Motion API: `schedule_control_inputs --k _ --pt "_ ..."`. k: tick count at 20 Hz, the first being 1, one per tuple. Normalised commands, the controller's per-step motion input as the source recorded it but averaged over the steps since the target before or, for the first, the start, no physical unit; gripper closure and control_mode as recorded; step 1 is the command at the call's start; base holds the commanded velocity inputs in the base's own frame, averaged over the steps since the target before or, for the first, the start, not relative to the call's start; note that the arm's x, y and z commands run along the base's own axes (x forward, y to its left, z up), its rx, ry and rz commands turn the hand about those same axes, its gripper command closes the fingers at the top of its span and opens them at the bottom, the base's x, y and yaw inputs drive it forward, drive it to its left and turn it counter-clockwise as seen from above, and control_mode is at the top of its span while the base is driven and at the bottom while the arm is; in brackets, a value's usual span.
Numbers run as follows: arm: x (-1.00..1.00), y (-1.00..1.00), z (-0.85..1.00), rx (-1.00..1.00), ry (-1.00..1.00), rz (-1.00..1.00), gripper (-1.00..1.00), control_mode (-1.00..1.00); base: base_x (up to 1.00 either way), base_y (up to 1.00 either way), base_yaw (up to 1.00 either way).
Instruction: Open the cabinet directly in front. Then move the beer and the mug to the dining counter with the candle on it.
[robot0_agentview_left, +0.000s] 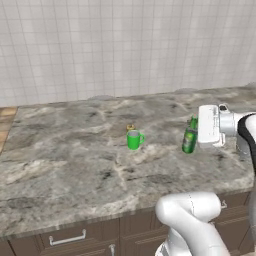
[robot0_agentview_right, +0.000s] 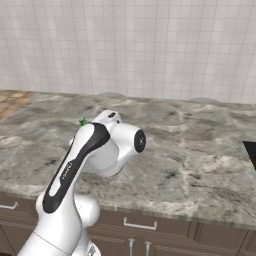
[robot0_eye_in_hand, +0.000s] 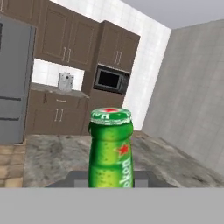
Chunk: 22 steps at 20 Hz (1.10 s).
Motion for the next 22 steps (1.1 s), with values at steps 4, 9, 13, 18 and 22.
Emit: schedule_control_inputs --k 4,9,13,18,22 --pt "0.47 0.00 -0.29 0.06 0.06 -0.02 1.00 -1.00 0.00 0.00 0.00" --pt "0.49 0.00 -0.31 0.08 0.00 0.00 1.00 -1.00 0.00 0.00 0.00" --pt "0.43 0.00 -0.23 0.04 0.00 0.00 1.00 -1.00 0.00 0.00 0.00" --pt "0.45 0.00 -0.15 0.03 0.00 0.00 1.00 -1.00 0.00 0.00 0.00" --pt "0.49 0.00 -0.08 0.00 0.00 0.00 1.00 -1.00 0.00 0.00 0.00"
